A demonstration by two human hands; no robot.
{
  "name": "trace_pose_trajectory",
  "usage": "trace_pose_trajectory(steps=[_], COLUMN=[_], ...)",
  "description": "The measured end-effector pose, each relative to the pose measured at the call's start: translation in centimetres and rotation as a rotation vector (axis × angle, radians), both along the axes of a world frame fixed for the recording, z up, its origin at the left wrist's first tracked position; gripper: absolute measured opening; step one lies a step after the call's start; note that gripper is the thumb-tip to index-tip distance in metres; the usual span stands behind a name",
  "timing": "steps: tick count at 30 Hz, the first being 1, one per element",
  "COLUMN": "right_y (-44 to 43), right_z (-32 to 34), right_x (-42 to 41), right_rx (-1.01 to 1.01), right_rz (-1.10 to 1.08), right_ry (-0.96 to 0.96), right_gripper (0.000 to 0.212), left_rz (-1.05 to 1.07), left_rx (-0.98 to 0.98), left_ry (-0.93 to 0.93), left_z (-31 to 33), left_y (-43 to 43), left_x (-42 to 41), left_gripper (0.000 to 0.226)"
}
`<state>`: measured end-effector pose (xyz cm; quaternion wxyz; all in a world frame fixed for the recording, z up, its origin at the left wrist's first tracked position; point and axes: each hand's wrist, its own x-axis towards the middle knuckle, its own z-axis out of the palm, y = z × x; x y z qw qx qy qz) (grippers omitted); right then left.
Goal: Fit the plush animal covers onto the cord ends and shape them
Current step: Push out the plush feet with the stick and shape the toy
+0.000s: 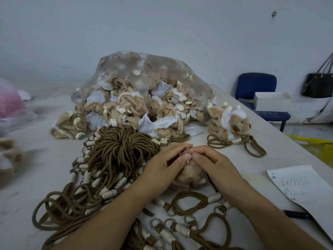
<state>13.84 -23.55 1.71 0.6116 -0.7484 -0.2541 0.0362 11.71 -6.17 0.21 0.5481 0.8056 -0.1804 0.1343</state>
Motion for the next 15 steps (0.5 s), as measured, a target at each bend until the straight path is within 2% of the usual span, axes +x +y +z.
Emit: trace_pose_trajectory(steps=[5, 8, 11, 15], right_y=[0.17, 0.38, 0.57, 0.69], right_z=[0.09, -0.13, -0.36, -0.57], right_x=[-0.03, 0.04, 0.04, 0.13], right_rx=[0.013, 0.061, 0.151, 0.213], right_rz=[-0.014, -0.003, 0.008, 0.035], right_ry=[0.016, 0.115, 0.215, 0.235], right_gripper=[0.017, 0.022, 0.037, 0.041], left_rz=[-0.005, 0.003, 0.011, 0.095], left_rx=[-0.034, 0.047, 0.177, 0.225], left_ry=[0.014, -0.034, -0.147, -0.194], left_z=[0.23, 0.21, 0.37, 0.44], left_y=[0.15, 0.10, -0.26, -0.69], left_x=[-0.04, -0.08, -0.35, -0.53], left_gripper=[0.029, 0.028, 0.031, 0.036])
